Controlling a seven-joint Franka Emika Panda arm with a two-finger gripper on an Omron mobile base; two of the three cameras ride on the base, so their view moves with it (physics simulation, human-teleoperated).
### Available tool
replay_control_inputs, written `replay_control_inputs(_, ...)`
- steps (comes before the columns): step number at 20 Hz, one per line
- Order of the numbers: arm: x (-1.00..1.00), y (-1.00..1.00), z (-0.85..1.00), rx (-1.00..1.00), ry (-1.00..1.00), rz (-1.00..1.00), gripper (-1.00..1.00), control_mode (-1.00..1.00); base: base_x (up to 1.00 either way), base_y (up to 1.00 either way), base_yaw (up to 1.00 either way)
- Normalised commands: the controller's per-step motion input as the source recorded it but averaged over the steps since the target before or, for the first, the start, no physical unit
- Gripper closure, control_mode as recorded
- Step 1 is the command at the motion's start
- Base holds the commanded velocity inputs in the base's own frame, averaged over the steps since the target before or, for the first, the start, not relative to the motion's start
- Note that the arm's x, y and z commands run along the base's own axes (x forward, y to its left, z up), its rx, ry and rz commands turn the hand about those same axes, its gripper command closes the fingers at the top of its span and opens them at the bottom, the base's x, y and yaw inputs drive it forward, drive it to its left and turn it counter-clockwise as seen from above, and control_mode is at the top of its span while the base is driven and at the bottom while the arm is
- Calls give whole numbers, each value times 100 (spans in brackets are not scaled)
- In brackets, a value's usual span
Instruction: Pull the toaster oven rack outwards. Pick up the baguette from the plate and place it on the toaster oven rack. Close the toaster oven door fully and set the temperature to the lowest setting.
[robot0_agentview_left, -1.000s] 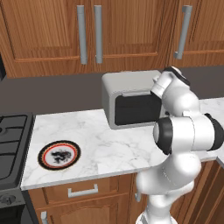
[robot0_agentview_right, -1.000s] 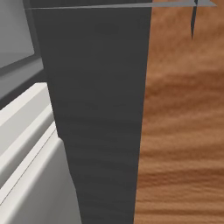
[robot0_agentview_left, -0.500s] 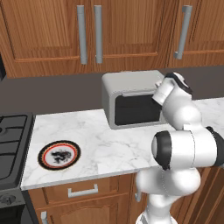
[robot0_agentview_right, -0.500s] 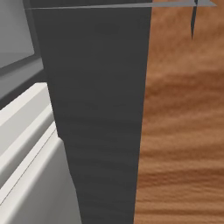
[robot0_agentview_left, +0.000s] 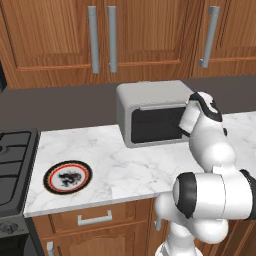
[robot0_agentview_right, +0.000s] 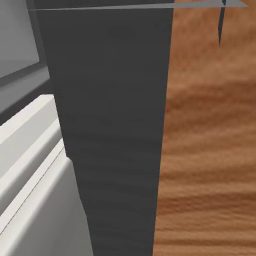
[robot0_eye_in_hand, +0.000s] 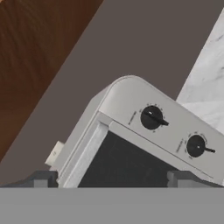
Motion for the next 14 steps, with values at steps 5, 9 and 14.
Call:
replay_control_inputs(5, -43, -51, 45, -1, 15, 0, -100, -100, 0, 0, 0)
replay_control_inputs(9, -33, -61, 33, -10, 20, 0, -100, -100, 0, 0, 0)
replay_control_inputs(14, -17, -57, 26, -17, 26, 1, -100, -100, 0, 0, 0)
